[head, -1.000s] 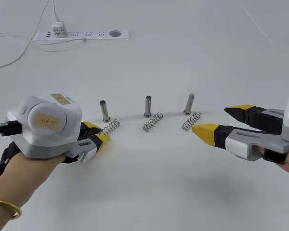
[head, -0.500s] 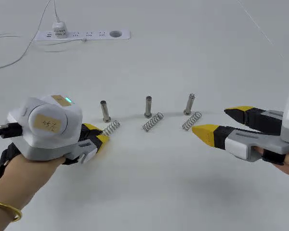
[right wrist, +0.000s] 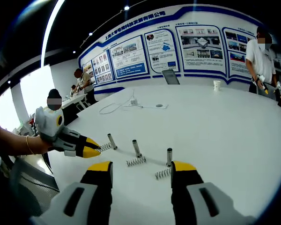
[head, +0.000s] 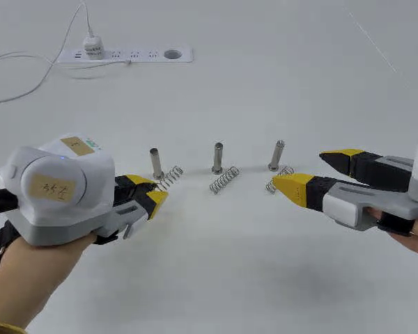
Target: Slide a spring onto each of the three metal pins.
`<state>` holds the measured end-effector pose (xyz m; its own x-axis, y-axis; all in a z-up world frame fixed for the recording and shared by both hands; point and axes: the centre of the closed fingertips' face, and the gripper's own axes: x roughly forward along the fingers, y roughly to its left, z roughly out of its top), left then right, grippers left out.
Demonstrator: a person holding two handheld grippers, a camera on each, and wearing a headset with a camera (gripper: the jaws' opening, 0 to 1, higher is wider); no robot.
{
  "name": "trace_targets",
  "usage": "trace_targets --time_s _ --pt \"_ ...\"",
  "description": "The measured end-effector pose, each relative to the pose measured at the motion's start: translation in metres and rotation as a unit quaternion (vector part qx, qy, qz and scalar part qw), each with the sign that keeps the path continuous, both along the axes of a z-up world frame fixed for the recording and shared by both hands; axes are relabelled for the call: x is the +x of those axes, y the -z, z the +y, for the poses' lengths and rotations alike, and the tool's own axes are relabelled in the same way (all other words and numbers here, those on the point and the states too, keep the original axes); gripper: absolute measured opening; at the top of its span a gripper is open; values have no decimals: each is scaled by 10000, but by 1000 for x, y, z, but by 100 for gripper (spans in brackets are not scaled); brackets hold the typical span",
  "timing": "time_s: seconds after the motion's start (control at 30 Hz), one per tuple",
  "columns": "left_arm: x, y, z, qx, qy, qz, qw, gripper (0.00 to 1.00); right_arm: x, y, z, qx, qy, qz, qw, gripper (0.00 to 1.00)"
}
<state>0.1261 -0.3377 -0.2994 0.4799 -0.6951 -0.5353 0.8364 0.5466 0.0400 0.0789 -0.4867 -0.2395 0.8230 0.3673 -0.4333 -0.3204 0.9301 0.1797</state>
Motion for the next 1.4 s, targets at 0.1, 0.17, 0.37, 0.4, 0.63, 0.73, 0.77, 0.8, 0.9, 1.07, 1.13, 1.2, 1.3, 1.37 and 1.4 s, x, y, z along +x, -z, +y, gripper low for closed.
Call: trace_targets --time_s 0.1,0.17,0.37,0.4,0.63,0.73,0.77,0.8,0.9,1.07,1.13,1.2,1.3,1.37,1.4 --pt "-4 -10 -4 -209 -47 -27 9998 10 1 -5 6 134 -35 -27 9999 51" --pt "-8 -18 -7 -420 -89 -17 9991 10 2 -9 11 246 -58 -61 9997 50" --pt "-17 -37 -18 -996 -167 96 9948 10 5 -25 26 752 -116 -159 9970 49" --pt "-19 -40 -19 -1092 -180 126 9938 10 6 -28 30 876 -135 -184 9959 49" --pt "-28 -55 -27 -1635 -222 256 9860 10 8 -40 46 1389 -246 -208 9898 47" --pt "-31 -59 -28 -1807 -257 273 9828 10 9 -45 51 1606 -240 -255 9864 46" --pt "-32 -60 -29 -1869 -262 289 9816 10 9 -46 52 1651 -240 -260 9856 46" --pt "-33 -62 -30 -2016 -300 350 9784 10 10 -47 54 1710 -252 -263 9846 45" --pt "-35 -65 -30 -2217 -355 443 9735 10 10 -48 60 1807 -302 -241 9828 44" --pt "-38 -73 -31 -2585 -386 504 9639 10 11 -46 70 2033 -325 -154 9784 40" --pt "-39 -76 -32 -2678 -368 504 9615 10 11 -47 73 2133 -327 -138 9764 37" --pt "-41 -79 -33 -2749 -333 495 9596 10 11 -46 76 2243 -340 -108 9739 35" --pt "-45 -83 -35 -2852 -252 474 9570 10 12 -47 80 2445 -330 -65 9691 32" --pt "-46 -85 -36 -2894 -218 462 9558 10 12 -47 82 2536 -322 -38 9668 31" --pt "-47 -86 -36 -2913 -202 440 9554 10 12 -47 83 2639 -312 -18 9640 30"
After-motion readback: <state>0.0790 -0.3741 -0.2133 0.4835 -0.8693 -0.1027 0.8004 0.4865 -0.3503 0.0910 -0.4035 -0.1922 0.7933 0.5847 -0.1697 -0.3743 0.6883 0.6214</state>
